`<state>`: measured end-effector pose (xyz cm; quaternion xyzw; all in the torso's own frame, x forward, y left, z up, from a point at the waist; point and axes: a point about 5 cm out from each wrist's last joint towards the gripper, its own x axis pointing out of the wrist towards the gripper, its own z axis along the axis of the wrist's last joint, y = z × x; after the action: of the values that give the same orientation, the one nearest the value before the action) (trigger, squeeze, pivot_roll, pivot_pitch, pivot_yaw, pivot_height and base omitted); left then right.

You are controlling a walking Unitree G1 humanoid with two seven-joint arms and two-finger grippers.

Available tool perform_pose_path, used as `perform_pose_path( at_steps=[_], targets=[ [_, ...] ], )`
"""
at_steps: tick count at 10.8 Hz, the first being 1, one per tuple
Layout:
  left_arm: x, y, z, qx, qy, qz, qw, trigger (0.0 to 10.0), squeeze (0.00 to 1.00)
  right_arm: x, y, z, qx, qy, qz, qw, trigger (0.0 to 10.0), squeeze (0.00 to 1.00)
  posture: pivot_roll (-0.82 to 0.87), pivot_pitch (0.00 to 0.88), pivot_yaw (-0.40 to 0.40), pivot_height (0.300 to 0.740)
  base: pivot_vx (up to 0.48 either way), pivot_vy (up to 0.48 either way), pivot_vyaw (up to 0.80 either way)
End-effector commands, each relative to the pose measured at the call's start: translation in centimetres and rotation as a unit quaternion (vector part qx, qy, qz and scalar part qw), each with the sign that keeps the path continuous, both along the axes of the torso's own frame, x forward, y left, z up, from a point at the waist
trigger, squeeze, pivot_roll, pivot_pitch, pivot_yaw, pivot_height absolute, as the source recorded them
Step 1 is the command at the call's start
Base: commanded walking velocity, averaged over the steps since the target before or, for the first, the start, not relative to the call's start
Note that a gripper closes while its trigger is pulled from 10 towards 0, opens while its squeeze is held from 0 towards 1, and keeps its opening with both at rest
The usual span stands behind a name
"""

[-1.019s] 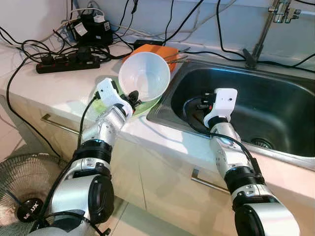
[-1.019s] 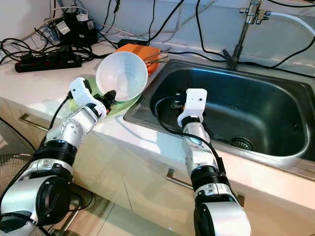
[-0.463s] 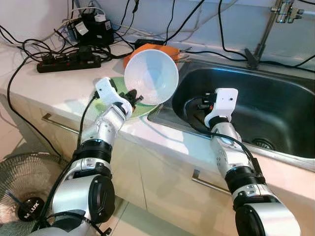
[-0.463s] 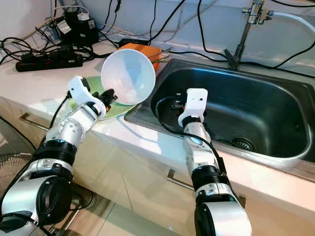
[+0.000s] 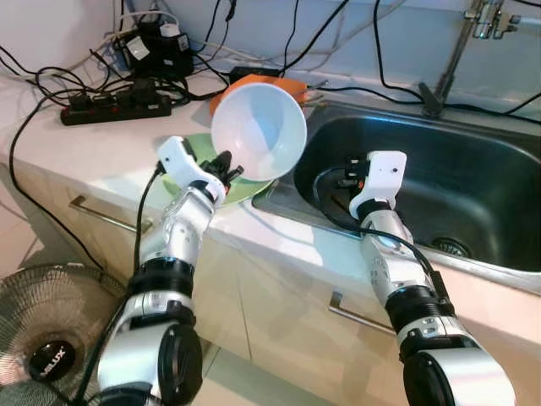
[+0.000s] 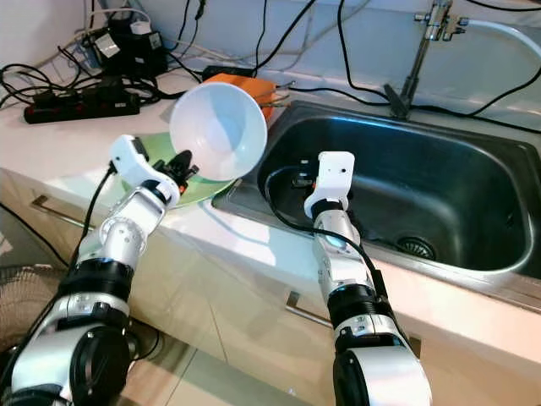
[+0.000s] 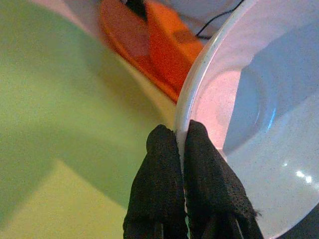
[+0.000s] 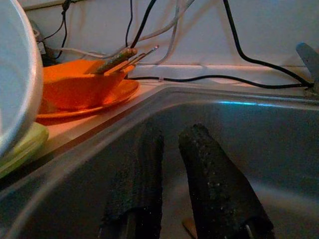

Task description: Kitchen organization

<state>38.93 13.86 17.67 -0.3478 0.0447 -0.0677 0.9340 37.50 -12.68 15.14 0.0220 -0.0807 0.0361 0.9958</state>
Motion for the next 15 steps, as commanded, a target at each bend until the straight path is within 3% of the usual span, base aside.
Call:
perform_pose_path(
  at_steps=[1,2,3,4,5,11,13,14,15],
  targets=[
    [0.0,0.4,2.0,-0.012,-0.053,0.007,0.998,0.0,0.0,0.0,0.3,-0.2,0.003,0.005,0.003,1.0,10.0,0.0,0.16,0.0,0.064,0.74,0.0,0.0,0.0],
    [-0.2,0.4,2.7,-0.018,-0.079,0.01,0.997,0.0,0.0,0.0,0.2,-0.1,0.003,0.004,0.003,1.0,10.0,0.0,0.16,0.0,0.063,0.74,0.0,0.0,0.0],
    [-0.3,0.3,3.0,-0.02,-0.09,0.011,0.996,3.3,0.0,0.1,0.2,0.0,0.003,0.004,0.002,1.0,10.0,0.0,0.16,0.0,0.063,0.74,0.0,0.0,0.0],
    [-0.5,0.1,3.8,-0.011,-0.115,0.016,0.993,10.0,0.0,0.0,0.1,-0.1,0.006,0.002,0.003,1.0,10.0,0.0,0.16,0.0,0.063,0.74,0.0,0.0,0.0],
    [-0.6,-0.2,4.1,-0.006,-0.124,0.012,0.992,10.0,0.0,0.0,0.0,0.2,0.014,-0.002,0.005,1.0,10.0,1.0,0.16,0.0,0.061,0.74,0.0,0.0,0.0],
    [-0.8,-1.1,4.2,0.039,-0.137,0.002,0.99,10.0,0.0,0.3,-0.5,2.3,0.062,-0.04,0.033,0.997,10.0,1.0,0.15,0.0,0.065,0.74,0.0,0.0,0.0],
    [-0.8,-1.2,4.2,0.049,-0.136,0.002,0.989,10.0,0.0,0.2,-0.1,3.3,0.096,-0.054,0.072,0.991,10.0,1.0,0.15,0.0,0.07,0.74,0.0,0.0,0.0],
    [-0.8,-1.3,4.1,0.054,-0.136,0.001,0.989,10.0,0.0,0.1,0.2,3.6,0.117,-0.059,0.097,0.987,10.0,0.0,0.15,0.0,0.071,0.74,0.0,0.0,0.0],
    [-0.8,-1.5,4.1,0.058,-0.135,-0.001,0.989,10.0,0.0,-0.1,0.5,3.8,0.128,-0.065,0.111,0.983,10.0,0.0,0.15,0.0,0.072,0.74,0.0,0.0,0.0]
  ],
)
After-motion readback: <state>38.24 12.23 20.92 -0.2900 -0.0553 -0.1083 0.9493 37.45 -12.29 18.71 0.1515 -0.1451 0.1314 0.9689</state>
